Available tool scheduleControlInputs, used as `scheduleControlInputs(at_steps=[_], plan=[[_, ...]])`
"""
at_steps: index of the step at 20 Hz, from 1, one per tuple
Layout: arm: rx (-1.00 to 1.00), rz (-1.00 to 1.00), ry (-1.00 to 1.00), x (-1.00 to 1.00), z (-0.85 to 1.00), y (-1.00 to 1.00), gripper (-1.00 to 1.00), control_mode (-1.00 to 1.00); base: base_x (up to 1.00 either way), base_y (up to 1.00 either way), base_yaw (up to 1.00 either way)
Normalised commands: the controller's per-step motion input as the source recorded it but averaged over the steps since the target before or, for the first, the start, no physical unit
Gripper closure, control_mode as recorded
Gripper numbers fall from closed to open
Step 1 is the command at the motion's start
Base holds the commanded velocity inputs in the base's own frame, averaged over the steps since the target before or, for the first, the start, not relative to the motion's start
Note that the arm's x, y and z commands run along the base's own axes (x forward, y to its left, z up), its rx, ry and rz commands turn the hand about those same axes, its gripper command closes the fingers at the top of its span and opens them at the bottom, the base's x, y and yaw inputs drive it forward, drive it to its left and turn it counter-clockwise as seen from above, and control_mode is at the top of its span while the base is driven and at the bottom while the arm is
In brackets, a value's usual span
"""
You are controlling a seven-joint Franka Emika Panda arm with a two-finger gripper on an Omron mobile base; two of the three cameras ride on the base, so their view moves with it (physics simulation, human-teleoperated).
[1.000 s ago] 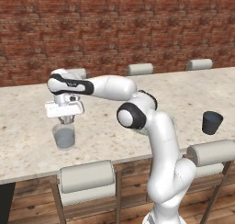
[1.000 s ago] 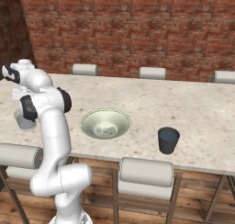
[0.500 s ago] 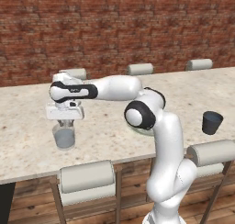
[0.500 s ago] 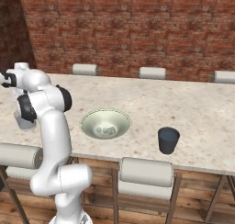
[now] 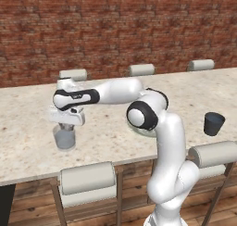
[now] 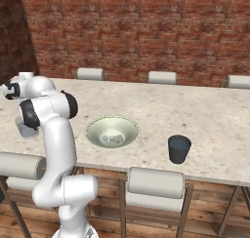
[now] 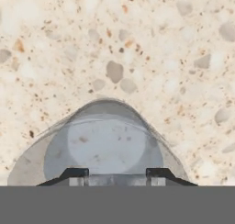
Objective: There are four ice cubes in the ice bowl. Place two ice cubes in each glass of water.
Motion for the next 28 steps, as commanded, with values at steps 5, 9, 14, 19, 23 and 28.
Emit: scheduleControlInputs(at_steps=[5, 9, 14, 19, 23, 28], plan=[[0.00, -0.13, -0.08, 0.14, 0.00, 0.36, -1.00, -1.00, 0.00, 0.00, 0.00], [0.00, -0.12, -0.08, 0.00, 0.00, 0.09, -1.00, -1.00, 0.00, 0.00, 0.00], [0.00, -0.12, -0.07, 0.00, 0.02, 0.00, -1.00, -1.00, 0.00, 0.00, 0.00], [0.03, -0.10, -0.06, 0.00, 0.16, 0.00, -1.00, -1.00, 0.00, 0.00, 0.00], [0.00, -0.08, -0.02, 0.00, 0.02, 0.00, 1.00, -1.00, 0.00, 0.00, 0.00], [0.00, -0.09, 0.00, 0.00, 0.00, -0.12, 1.00, -1.00, 0.00, 0.00, 0.00]])
